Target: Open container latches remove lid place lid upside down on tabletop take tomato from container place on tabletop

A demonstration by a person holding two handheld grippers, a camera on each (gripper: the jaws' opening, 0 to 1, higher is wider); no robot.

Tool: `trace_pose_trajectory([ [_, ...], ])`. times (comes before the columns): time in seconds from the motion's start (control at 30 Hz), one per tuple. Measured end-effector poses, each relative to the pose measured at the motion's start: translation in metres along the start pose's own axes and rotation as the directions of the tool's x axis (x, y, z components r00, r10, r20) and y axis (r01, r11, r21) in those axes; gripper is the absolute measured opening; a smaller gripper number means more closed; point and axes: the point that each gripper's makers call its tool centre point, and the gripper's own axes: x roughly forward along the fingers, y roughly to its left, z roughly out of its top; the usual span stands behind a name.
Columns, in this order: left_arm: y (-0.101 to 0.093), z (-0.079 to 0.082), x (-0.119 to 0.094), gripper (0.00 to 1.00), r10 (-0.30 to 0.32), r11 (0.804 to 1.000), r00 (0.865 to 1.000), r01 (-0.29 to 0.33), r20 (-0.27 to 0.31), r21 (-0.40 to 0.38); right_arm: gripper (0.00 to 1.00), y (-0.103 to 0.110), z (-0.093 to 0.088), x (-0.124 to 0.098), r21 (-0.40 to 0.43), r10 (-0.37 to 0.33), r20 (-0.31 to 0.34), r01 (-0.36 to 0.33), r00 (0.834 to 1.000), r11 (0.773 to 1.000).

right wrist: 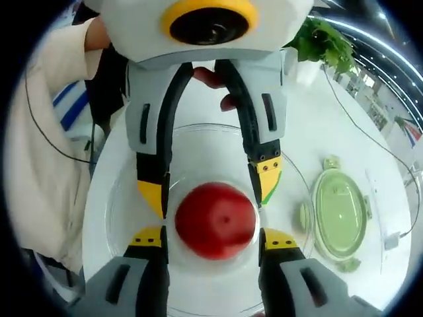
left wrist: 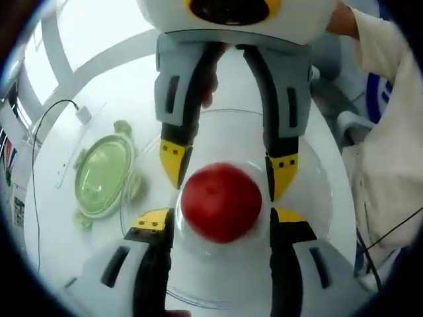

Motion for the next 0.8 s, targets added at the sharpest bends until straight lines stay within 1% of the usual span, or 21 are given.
trace_pose_trajectory([
  [0.07,0.0002,0.0008,0.0006,0.48,0.000,1.000,1.000,0.000,0.003,-0.002,0.46,0.0004,0.0009,0.0012,0.002,0.002,0.002,-0.002,1.000,1.000],
  [0.13,0.0017,0.0009,0.0012,0.48,0.002,1.000,1.000,-0.002,0.006,-0.005,0.45,0.0012,0.0002,0.0033,0.003,0.004,-0.004,-0.004,1.000,1.000],
  [0.23,0.0029,-0.0015,0.0024,0.41,0.009,1.000,1.000,-0.009,-0.007,0.004,0.45,0.0011,0.0007,0.0047,0.009,0.005,-0.003,-0.005,1.000,1.000],
  [0.37,0.0006,0.0020,0.0051,0.40,0.014,1.000,1.000,-0.014,-0.005,0.014,0.45,0.0014,0.0012,0.0063,0.011,0.002,0.001,-0.002,1.000,1.000],
  [0.43,0.0005,0.0011,0.0052,0.40,0.015,1.000,1.000,-0.014,-0.007,0.023,0.45,0.0017,0.0010,0.0069,0.009,-0.002,-0.001,0.002,1.000,1.000],
  [0.53,-0.0032,0.0013,0.0043,0.40,0.013,0.998,1.000,-0.012,-0.006,0.057,0.42,-0.0002,0.0005,0.0070,0.019,-0.012,0.000,0.012,1.000,1.000],
  [0.67,-0.0020,0.0000,0.0050,0.40,0.017,0.999,1.000,-0.016,-0.014,0.050,0.42,0.0005,0.0009,0.0072,0.026,-0.006,0.004,0.006,1.000,1.000],
  [0.8,-0.0021,0.0001,0.0052,0.40,0.017,0.998,1.000,-0.016,-0.020,0.064,0.42,0.0014,0.0011,0.0071,0.028,-0.010,-0.001,0.010,1.000,1.000],
])
